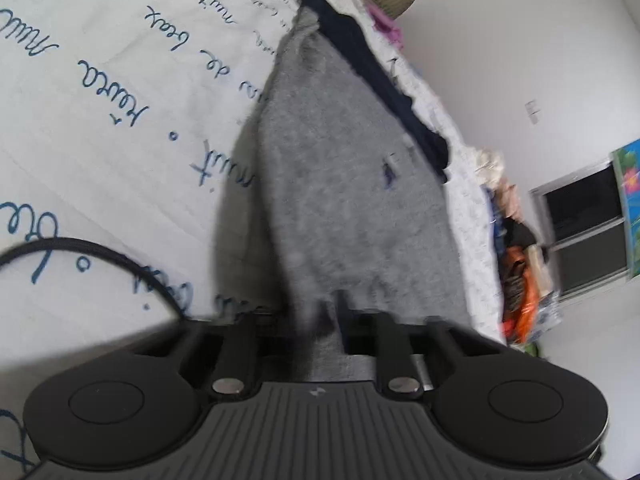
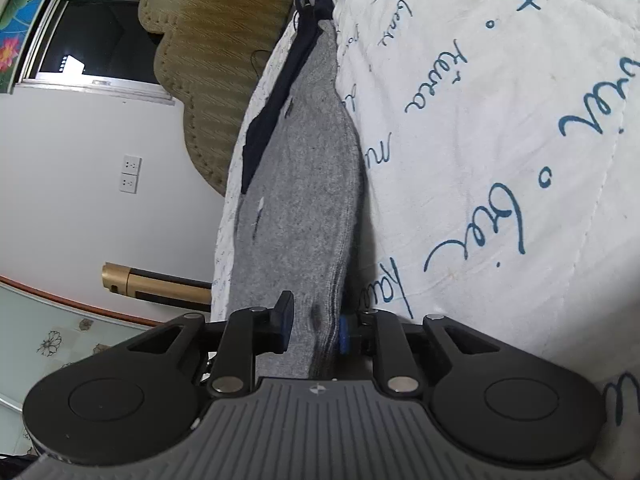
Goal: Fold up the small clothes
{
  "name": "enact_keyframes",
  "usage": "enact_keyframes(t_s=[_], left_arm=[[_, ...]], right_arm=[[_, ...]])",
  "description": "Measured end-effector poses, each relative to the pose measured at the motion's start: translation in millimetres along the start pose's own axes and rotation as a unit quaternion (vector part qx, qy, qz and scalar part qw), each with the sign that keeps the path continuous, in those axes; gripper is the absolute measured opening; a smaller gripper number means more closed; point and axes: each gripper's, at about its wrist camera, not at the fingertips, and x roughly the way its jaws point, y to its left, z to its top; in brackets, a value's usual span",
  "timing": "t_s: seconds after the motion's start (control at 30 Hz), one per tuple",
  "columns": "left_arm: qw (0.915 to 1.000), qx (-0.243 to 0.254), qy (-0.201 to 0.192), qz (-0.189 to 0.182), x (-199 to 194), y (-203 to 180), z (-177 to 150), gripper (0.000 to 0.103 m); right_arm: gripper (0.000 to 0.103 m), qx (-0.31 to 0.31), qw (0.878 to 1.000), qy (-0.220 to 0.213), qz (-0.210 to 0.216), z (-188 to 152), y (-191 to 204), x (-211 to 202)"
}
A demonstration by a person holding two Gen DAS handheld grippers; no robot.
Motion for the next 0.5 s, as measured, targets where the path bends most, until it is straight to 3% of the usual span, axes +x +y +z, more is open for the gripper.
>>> enact_keyframes(t_s=[0.03,0.1,0.37,0.5], left_arm=[[1.0000,0.004,0.002,0.002,1,0,-1,0.005],[1.0000,0.003,0.003,-0.001,0,0,-1,0.005],[0.9999,0.010,0.006,-0.006,-3,-4,4,0.005],[0.9986,0.026,0.000,-0.045,-11,-14,11,0.005]], right_arm=[[0.009,-0.006,1.000,0.003,-0.022,0,1,2],[0.004,-0.017,1.000,0.006,-0.021,-1,3,4],[0.008,-0.029,1.000,0.000,-0.008,-3,14,-1],[0.008,-0.035,0.999,-0.015,0.023,0,27,-6]])
